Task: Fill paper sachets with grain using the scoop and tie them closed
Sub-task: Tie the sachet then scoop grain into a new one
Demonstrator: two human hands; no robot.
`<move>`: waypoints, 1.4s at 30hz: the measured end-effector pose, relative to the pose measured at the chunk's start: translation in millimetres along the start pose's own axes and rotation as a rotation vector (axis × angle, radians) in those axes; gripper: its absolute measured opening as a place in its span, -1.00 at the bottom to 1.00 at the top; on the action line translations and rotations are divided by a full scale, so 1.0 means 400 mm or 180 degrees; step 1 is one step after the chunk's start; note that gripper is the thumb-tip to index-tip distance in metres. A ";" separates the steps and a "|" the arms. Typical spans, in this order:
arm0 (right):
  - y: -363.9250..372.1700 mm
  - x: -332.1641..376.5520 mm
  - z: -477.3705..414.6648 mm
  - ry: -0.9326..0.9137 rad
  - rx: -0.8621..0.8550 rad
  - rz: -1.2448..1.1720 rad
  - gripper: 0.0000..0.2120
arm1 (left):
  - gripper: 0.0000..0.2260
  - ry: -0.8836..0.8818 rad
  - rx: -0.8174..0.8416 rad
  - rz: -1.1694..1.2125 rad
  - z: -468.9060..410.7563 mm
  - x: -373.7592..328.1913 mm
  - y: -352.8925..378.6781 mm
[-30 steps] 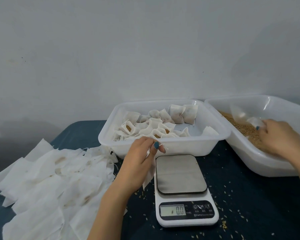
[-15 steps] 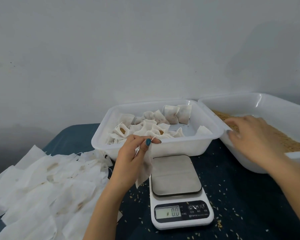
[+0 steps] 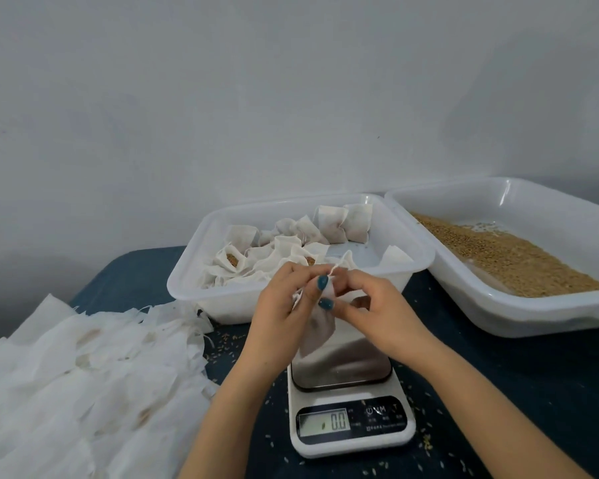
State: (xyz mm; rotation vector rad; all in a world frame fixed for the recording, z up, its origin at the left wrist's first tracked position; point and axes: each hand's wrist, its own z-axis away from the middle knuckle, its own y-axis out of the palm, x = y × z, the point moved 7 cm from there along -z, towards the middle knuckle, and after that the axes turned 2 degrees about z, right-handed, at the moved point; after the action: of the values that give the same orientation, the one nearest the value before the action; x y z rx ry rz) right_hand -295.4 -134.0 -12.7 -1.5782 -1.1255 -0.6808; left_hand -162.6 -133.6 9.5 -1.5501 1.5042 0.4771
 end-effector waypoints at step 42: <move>-0.059 -0.100 0.049 -0.0098 -0.0980 0.0961 -0.83 | -0.83 -0.0585 -0.0389 -0.2084 0.062 0.136 -0.072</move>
State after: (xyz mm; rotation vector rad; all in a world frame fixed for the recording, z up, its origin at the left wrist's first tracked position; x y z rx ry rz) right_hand -334.9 -127.6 -43.2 -1.9762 -0.8049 -0.6486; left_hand -118.0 -150.1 -36.9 -1.9195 0.7713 0.3154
